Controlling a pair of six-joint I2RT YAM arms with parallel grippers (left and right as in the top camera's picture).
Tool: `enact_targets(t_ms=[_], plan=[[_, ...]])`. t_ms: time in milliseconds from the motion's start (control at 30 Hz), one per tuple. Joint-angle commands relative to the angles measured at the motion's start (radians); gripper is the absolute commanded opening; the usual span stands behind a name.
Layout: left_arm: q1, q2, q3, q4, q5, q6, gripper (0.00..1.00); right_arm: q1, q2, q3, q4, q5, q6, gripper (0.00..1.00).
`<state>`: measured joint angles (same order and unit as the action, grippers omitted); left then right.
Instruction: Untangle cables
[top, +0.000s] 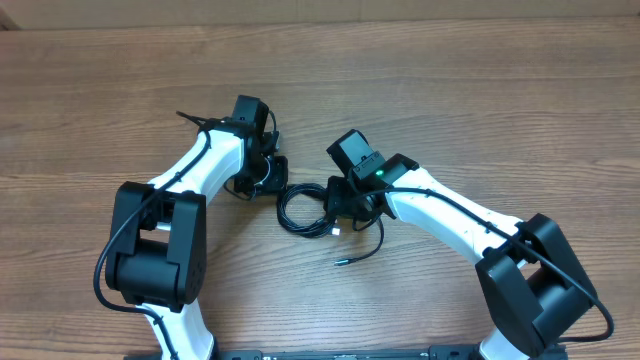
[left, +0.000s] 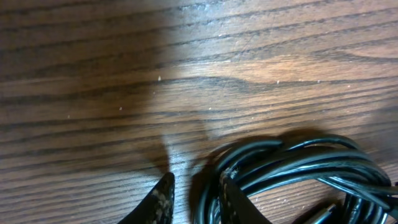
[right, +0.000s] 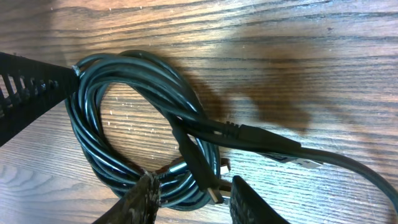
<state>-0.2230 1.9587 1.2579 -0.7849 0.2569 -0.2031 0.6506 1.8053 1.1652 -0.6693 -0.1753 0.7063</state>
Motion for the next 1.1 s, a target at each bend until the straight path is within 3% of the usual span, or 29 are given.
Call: enact_targets(t_ms=[0, 500, 1067], plan=[[-0.003, 0.016, -0.034, -0.003, -0.028, -0.003, 0.25, 0.005, -0.010, 0.024, -0.002, 0.010, 0.005, 0.36], [-0.003, 0.016, -0.045, 0.000, -0.028, -0.003, 0.25, 0.023, -0.007, -0.132, 0.187, 0.090, 0.046, 0.32], [-0.003, 0.016, -0.045, 0.000, -0.007, -0.003, 0.26, -0.029, -0.007, -0.064, -0.002, 0.175, -0.024, 0.34]])
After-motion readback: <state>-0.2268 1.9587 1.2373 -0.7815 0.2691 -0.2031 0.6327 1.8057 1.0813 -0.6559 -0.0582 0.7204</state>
